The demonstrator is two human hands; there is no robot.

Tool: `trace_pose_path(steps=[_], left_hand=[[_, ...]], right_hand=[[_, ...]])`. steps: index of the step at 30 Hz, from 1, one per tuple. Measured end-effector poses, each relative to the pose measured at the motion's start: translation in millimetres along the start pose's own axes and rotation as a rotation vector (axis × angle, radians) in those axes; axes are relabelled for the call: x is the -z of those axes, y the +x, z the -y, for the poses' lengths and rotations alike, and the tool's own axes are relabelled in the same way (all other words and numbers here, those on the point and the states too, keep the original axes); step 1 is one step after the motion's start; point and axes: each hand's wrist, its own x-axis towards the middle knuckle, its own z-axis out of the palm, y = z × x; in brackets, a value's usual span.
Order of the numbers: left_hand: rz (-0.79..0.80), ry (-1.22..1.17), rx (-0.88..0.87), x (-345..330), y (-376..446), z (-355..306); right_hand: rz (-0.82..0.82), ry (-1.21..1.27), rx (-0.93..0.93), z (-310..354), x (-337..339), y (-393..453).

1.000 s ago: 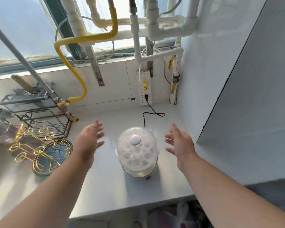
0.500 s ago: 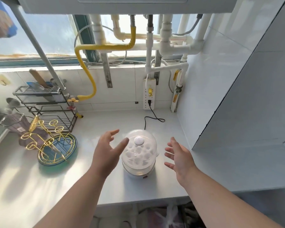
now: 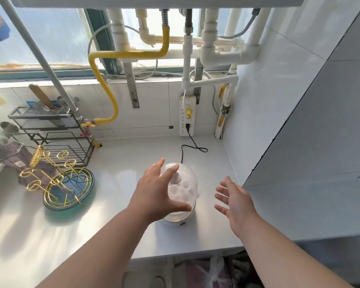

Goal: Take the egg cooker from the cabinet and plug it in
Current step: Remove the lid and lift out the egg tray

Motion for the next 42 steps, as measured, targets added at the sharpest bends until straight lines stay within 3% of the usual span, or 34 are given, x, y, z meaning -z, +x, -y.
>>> trace_pose_path(steps=[14, 27, 42], left_hand=[[-0.082, -0.056, -0.030, 1.3, -1.5, 4.2], [-0.281, -0.107, 0.087, 44.0, -20.2, 54.5], [-0.372, -0.163, 0.133, 46.2, -19.7, 81.1]], right_hand=[[-0.020, -0.022, -0.013, -5.5, 0.6, 3.9], [0.062, -0.571, 0.228, -10.9, -32.4, 8.6], [0.044, -0.366, -0.022, -12.9, -49.3, 22.6]])
